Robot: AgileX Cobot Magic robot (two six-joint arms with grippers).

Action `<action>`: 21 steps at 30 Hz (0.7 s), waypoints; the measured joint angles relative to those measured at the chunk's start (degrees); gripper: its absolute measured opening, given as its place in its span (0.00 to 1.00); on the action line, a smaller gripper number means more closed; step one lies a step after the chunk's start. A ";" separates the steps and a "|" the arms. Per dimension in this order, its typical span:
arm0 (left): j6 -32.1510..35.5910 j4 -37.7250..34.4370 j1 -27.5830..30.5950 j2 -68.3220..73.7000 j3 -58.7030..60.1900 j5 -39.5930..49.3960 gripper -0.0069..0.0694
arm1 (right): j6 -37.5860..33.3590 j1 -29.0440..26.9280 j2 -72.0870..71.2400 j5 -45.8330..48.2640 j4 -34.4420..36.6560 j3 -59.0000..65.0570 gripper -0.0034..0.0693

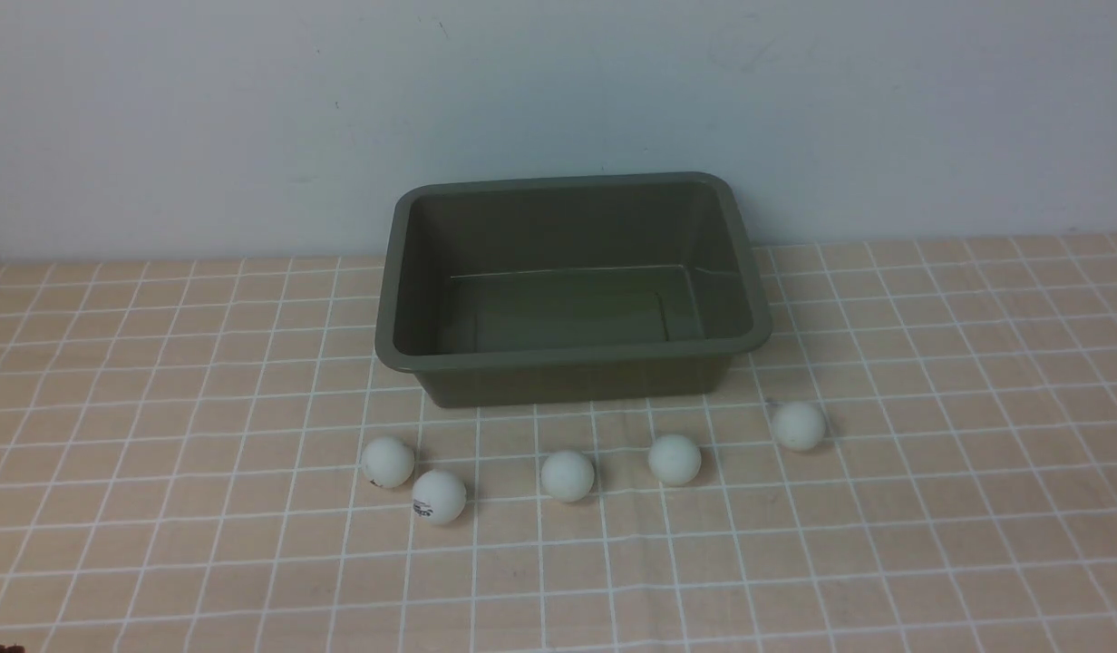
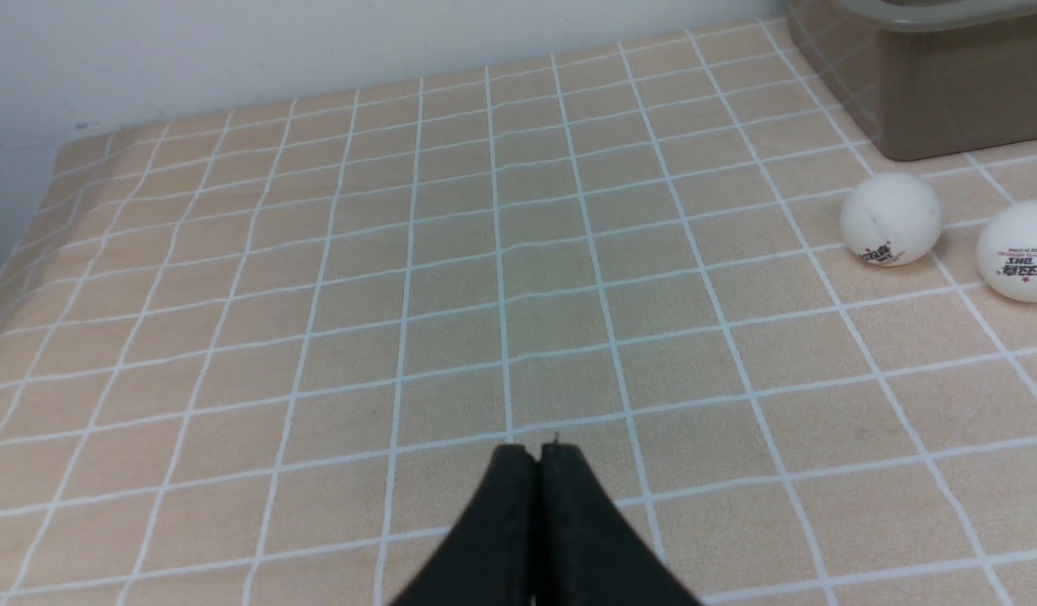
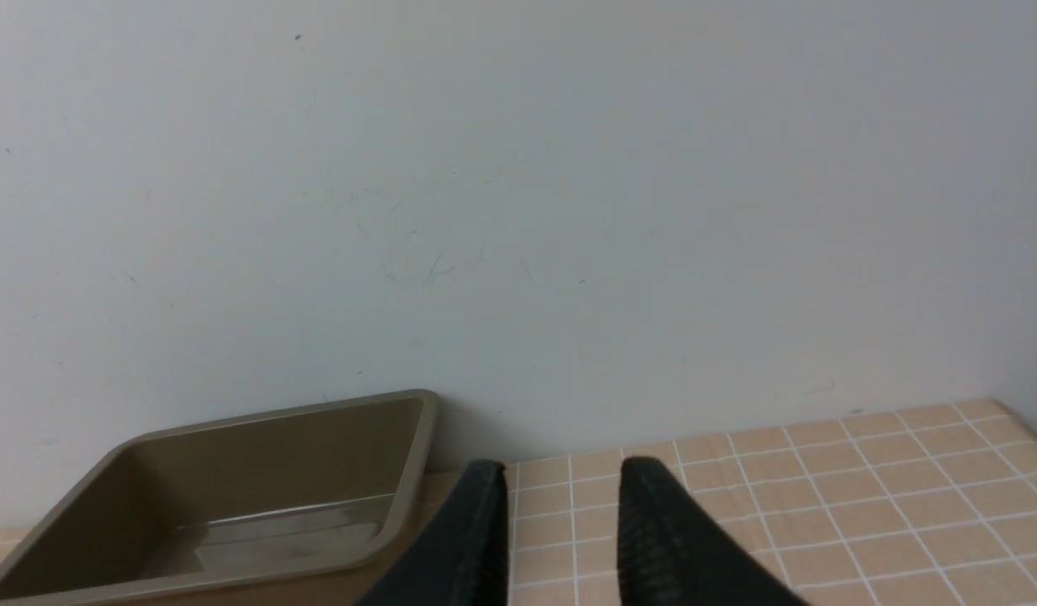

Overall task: Put the table tennis balls into the box on the light coffee tablecloth.
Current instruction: 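Reach for and grasp a ping pong ball on the table beside the basket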

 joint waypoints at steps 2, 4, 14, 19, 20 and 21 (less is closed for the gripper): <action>-0.74 -1.11 0.00 0.00 0.11 -1.41 0.00 | 0.00 0.00 0.00 1.00 0.00 0.00 0.29; -2.84 -5.01 0.00 0.00 0.17 -4.57 0.00 | 0.00 0.00 0.00 1.78 0.00 0.00 0.29; -7.44 -24.59 0.00 0.00 0.17 -20.55 0.00 | -0.42 0.00 0.00 6.18 0.00 0.00 0.29; -7.58 -30.38 0.00 0.00 0.17 -24.17 0.00 | -0.43 0.00 0.00 7.35 0.00 0.00 0.29; -7.63 -31.95 0.00 0.00 0.17 -24.79 0.00 | -0.48 0.00 0.00 7.49 0.00 0.00 0.29; -7.63 -32.64 0.00 0.00 0.17 -25.20 0.00 | -0.62 0.00 0.00 7.54 0.00 0.00 0.29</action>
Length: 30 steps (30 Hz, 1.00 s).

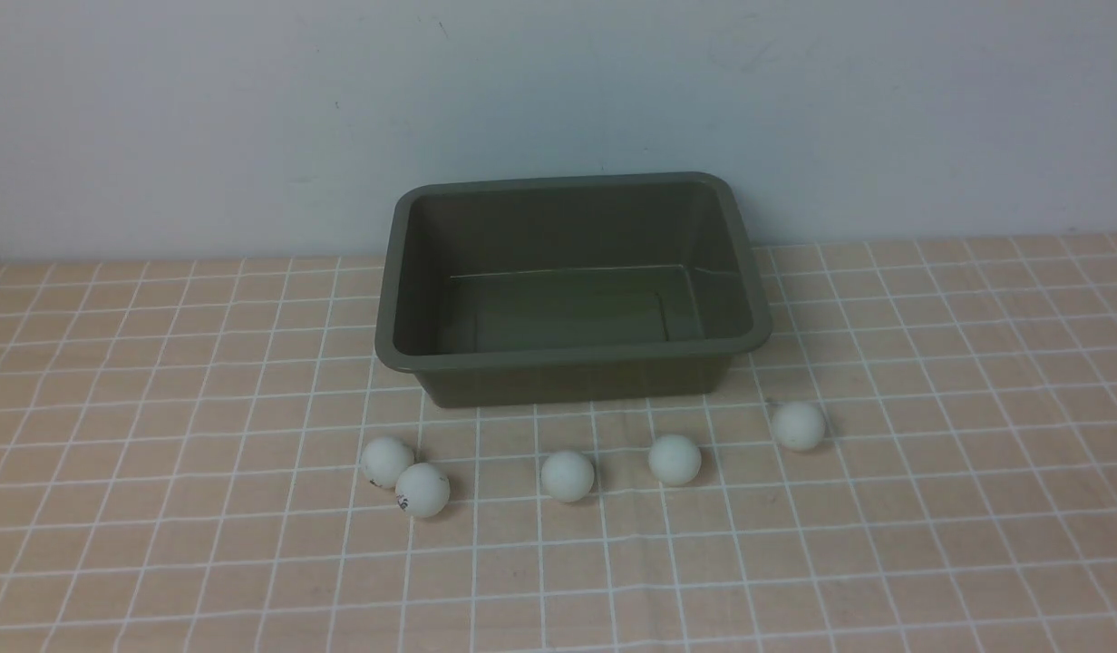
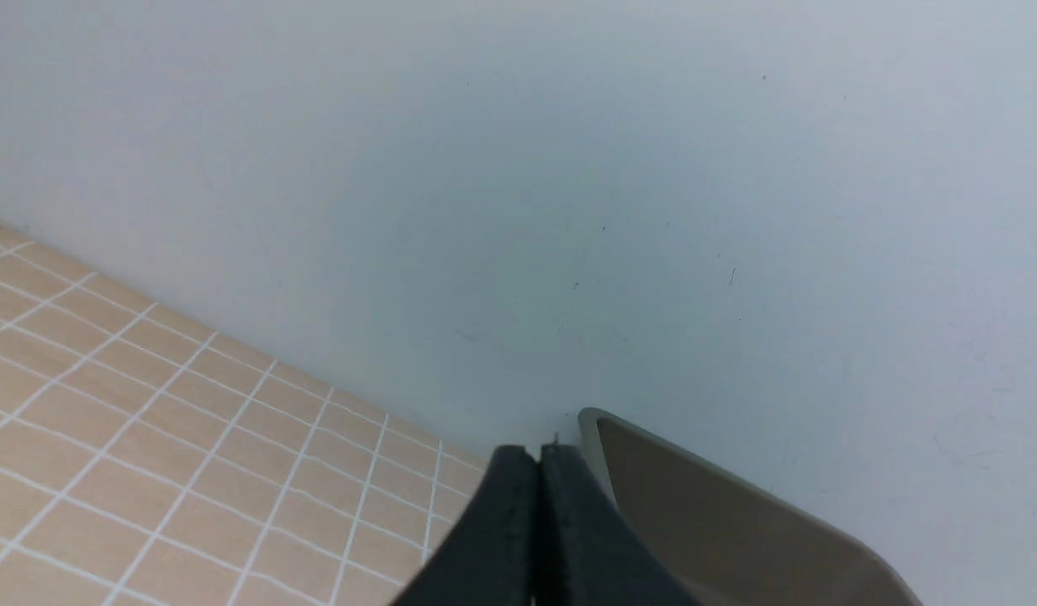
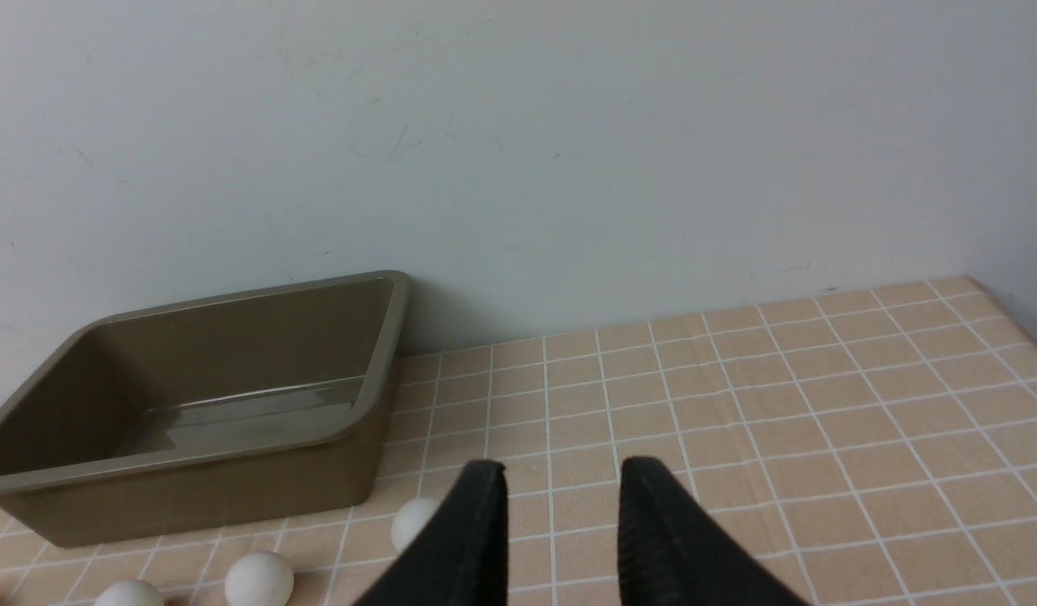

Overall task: Put the table tennis balls into the box on the light coffee tablecloth.
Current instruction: 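Reach for and grasp a ping pong ball on the table beside the basket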

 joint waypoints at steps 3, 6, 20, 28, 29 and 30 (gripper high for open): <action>-0.08 -0.66 0.00 0.00 0.00 -0.43 0.00 | -0.01 0.00 0.00 0.00 0.33 0.00 0.29; -0.57 -0.72 0.00 0.00 0.00 0.12 0.00 | -0.06 0.00 0.00 0.04 0.33 0.00 0.29; 21.48 2.24 0.00 11.66 -24.26 41.15 0.00 | -0.06 0.00 0.00 0.31 0.33 0.65 0.29; 32.30 5.24 0.00 31.42 -34.25 47.75 0.10 | -3.16 0.00 -0.22 1.79 0.33 1.84 0.29; 32.99 5.24 0.00 33.89 -35.04 47.36 0.14 | -4.02 0.00 -0.28 1.92 0.33 1.84 0.29; 33.48 5.24 0.00 36.30 -35.64 46.36 0.18 | -4.91 0.00 -0.28 1.97 0.33 1.84 0.29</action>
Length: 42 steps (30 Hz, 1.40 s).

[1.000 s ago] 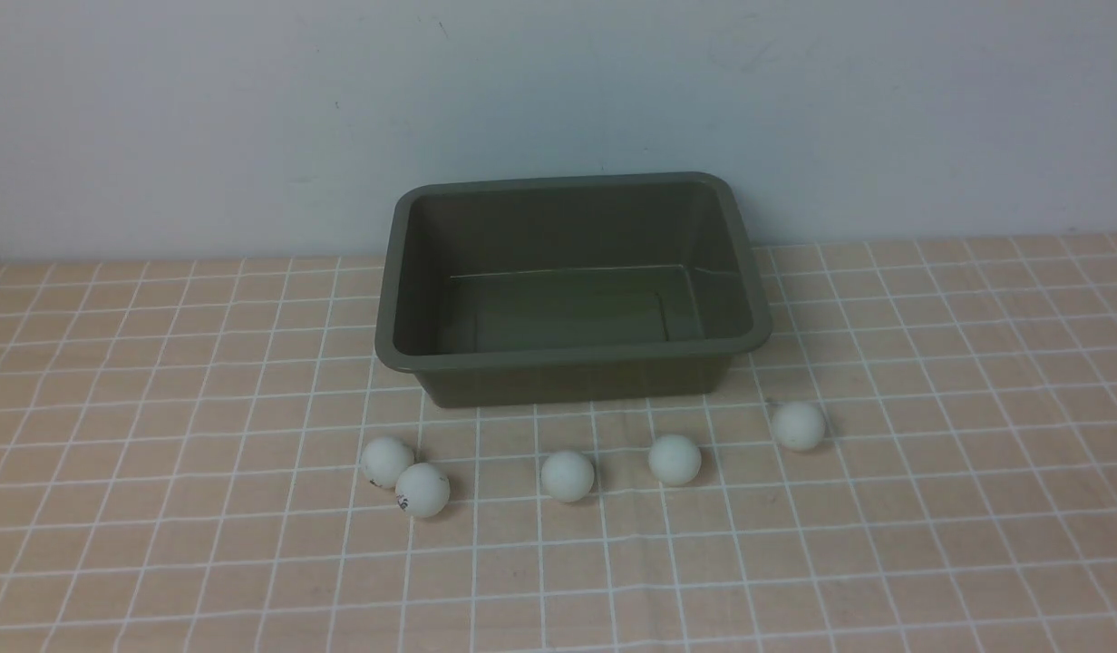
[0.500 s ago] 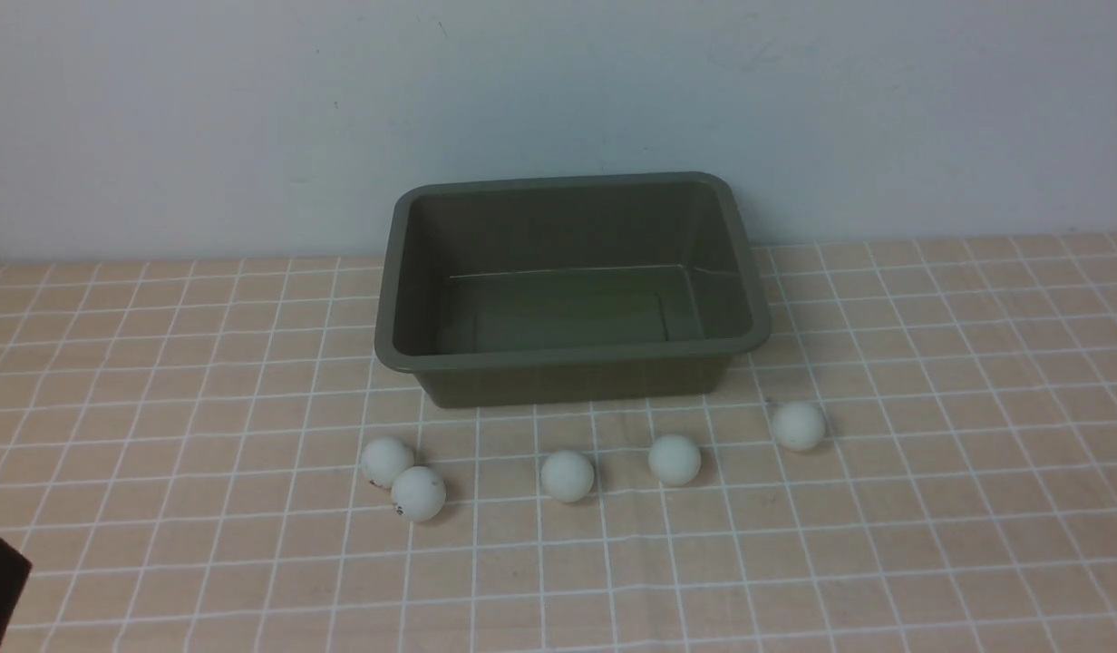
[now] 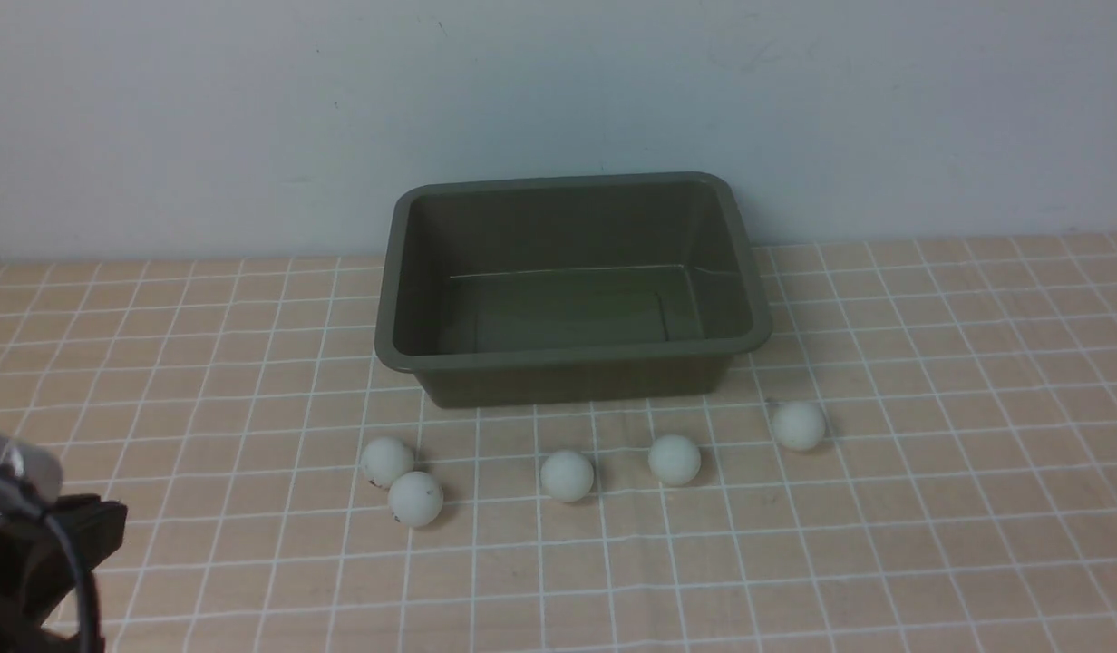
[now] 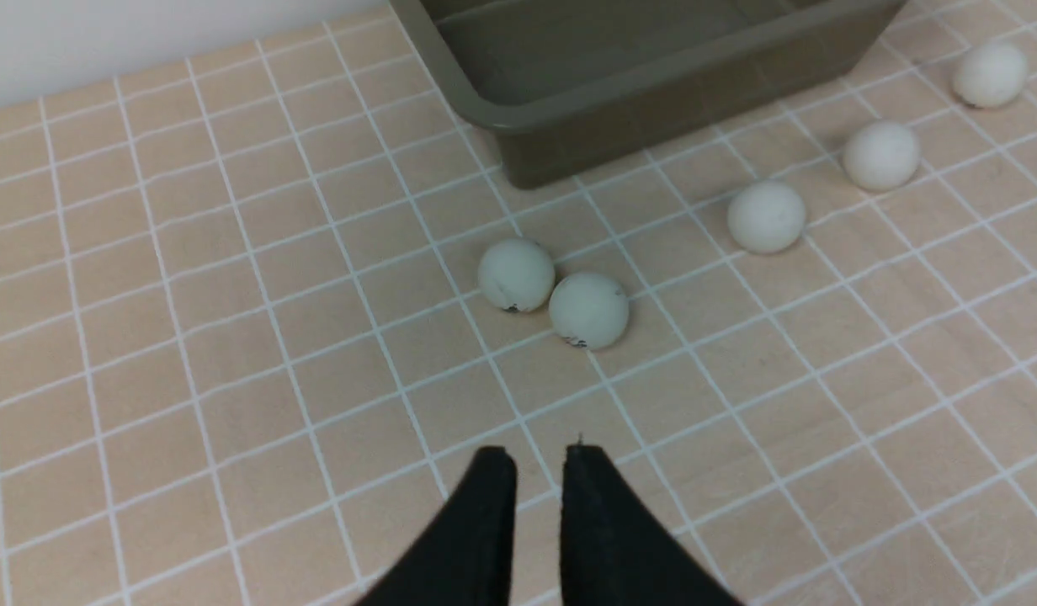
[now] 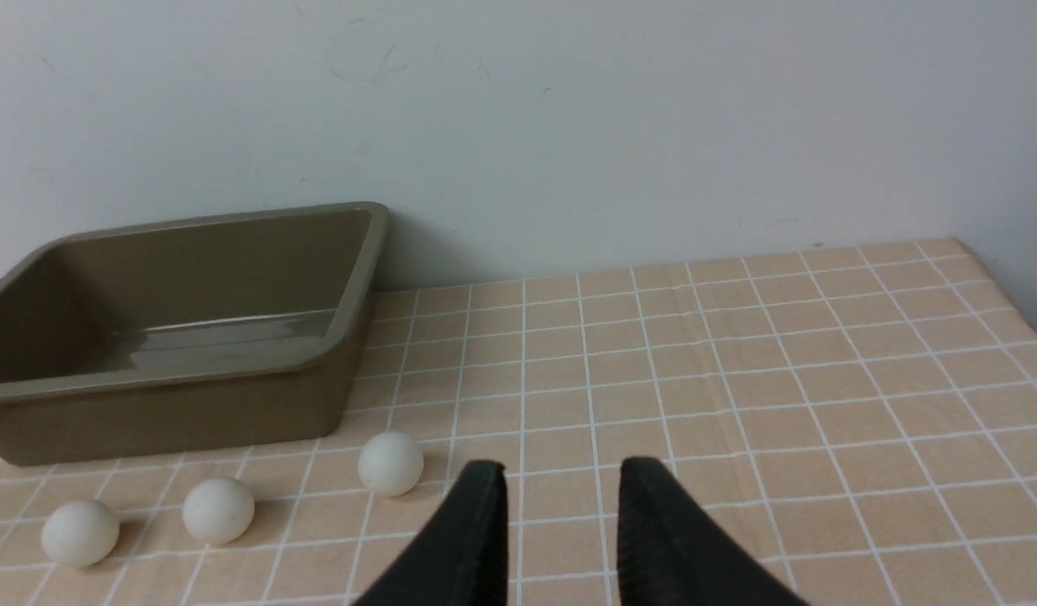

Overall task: Put the table tennis balls into the box on the light coffee tablecloth.
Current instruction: 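Reach for and grasp a ping pong ball on the table beside the basket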

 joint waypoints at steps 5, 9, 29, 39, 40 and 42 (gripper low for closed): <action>0.97 -0.12 0.00 9.19 -1.74 -4.72 0.36 | -2.32 0.00 0.00 0.00 0.00 0.00 0.29; 2.78 -0.17 0.00 21.38 -4.42 -7.07 0.47 | -2.96 0.00 0.00 0.07 0.93 0.00 0.29; 1.81 0.35 -5.17 61.85 -34.43 1.57 0.48 | -5.50 0.00 0.00 0.28 1.54 0.00 0.29; -6.38 6.51 -9.55 65.10 -35.31 1.71 0.48 | -5.54 0.00 0.00 0.40 1.54 0.00 0.29; -6.70 6.56 -9.97 65.33 -35.31 1.64 0.48 | -5.54 0.00 0.00 0.40 1.54 0.00 0.29; -7.57 6.95 -11.17 66.05 -35.37 1.64 0.49 | -5.54 0.00 0.00 0.40 1.54 0.00 0.29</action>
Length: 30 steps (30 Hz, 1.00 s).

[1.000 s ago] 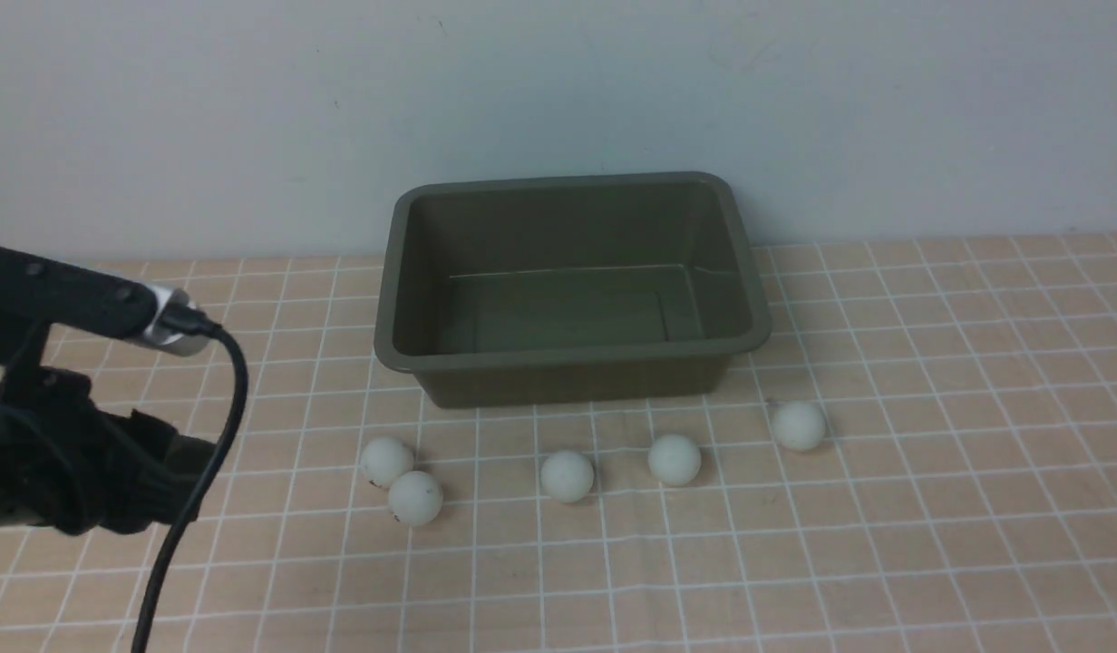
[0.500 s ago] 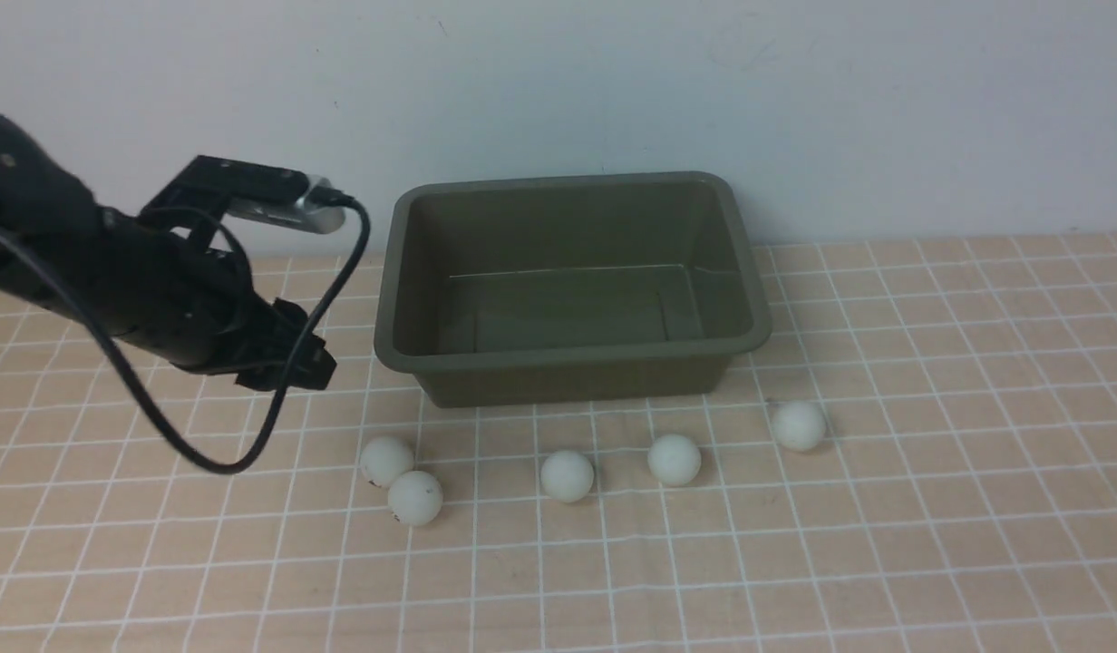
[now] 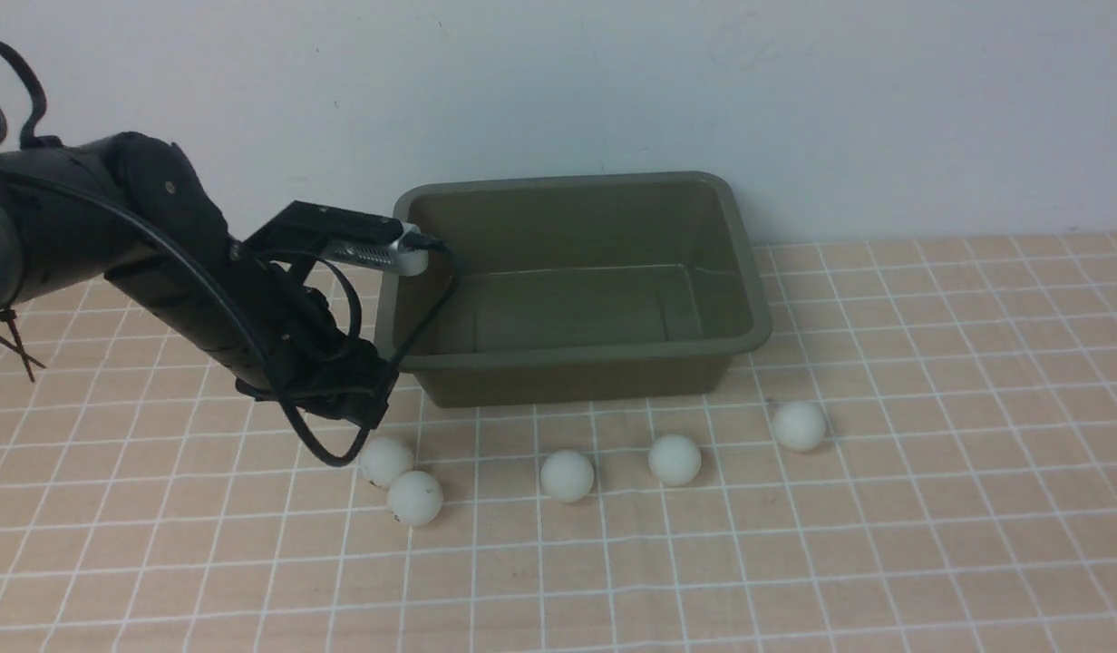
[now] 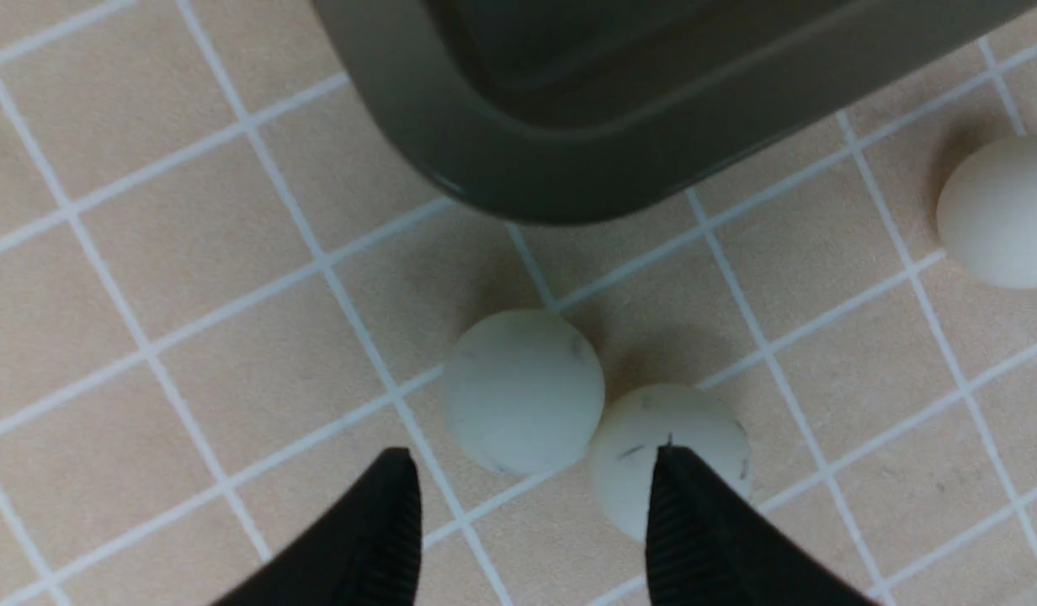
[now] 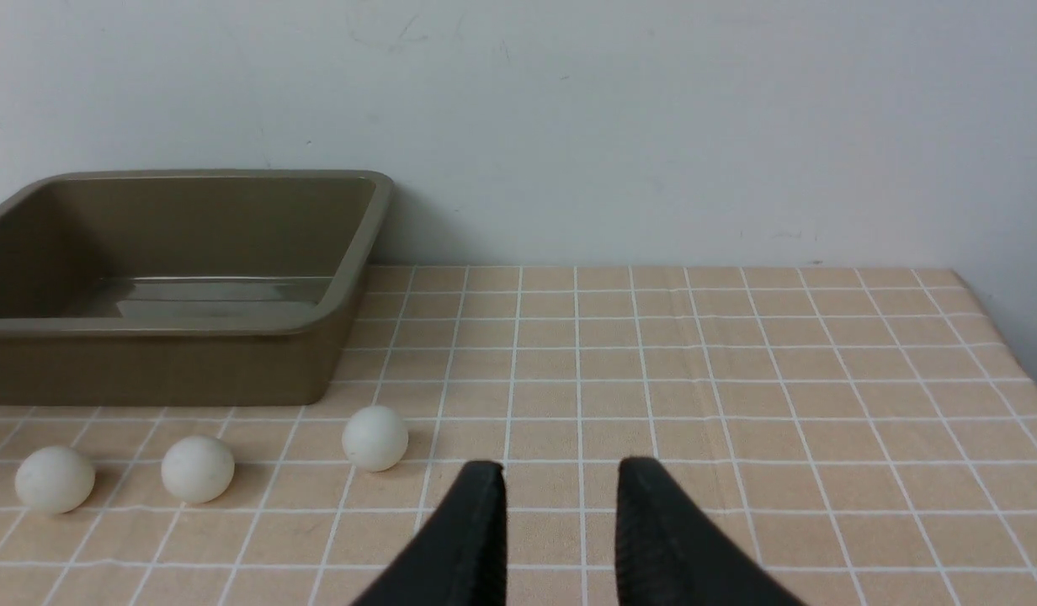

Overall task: Put the table tennis balls into the box on the light coffee tablecloth.
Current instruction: 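Reach for and grasp a ping pong ball on the table beside the basket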

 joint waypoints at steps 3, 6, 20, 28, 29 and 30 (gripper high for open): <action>-0.47 2.09 -1.47 1.20 0.00 -0.06 0.51 | 0.00 0.00 0.00 0.00 0.00 0.00 0.29; -0.89 3.85 -2.34 2.13 0.00 -1.43 0.54 | 0.00 0.00 0.00 0.00 0.00 0.00 0.29; -2.08 4.53 -2.80 8.16 0.00 -6.27 0.56 | 0.00 0.00 0.00 0.00 -0.05 0.00 0.29; -1.99 5.57 -2.80 9.75 0.00 -7.72 0.51 | 0.00 0.00 0.00 0.00 -0.05 0.00 0.29; -1.99 5.70 -2.80 9.62 0.00 -7.71 0.51 | 0.00 0.00 0.00 0.00 -0.05 0.00 0.29; -1.99 5.94 -2.80 9.29 0.00 -7.59 0.51 | 0.00 0.00 0.00 0.00 -0.05 0.00 0.29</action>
